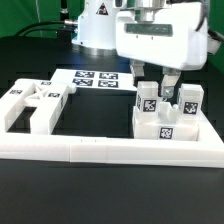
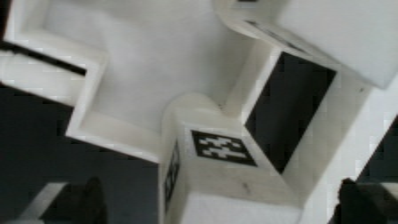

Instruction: Assemble chair

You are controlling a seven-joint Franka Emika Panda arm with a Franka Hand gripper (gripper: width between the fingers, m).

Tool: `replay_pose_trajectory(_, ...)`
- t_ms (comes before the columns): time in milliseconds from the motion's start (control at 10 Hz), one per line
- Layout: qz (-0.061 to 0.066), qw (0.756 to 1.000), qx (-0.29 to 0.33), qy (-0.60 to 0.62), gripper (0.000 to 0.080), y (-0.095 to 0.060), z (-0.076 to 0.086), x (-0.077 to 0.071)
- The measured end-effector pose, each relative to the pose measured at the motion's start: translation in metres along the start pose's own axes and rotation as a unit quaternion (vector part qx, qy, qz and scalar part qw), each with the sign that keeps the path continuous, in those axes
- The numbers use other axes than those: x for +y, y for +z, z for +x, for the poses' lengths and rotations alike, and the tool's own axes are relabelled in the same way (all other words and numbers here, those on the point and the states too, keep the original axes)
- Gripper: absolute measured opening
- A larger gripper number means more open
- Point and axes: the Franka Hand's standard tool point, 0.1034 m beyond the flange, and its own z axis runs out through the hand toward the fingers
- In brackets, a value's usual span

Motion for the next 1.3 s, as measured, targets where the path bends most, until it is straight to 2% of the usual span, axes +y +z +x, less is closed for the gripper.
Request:
replay_pose_trajectory(200,-0.003,0.996,0.001,-0.087,0.0649,0.0003,-0.0013,-0.0004)
replay_pose_trajectory(300,-0.008,0.986,0.008,-0.166,0.0649,-0.0003,-0.0015,-0.0032)
replay_pose_trajectory(500,-0.009,0.969,0.01,-0.247,0.0649,-0.0004,-0.0005,-0.0032)
replay_pose_trajectory(900,-0.011,0.925,0.009,-0.381,0.0649,-0.0002,0.0022,-0.0018)
replay_pose_trajectory(1300,-0.014,0.863,0.01,-0.506,0.0649,-0.0003,0.0037,-0.0017)
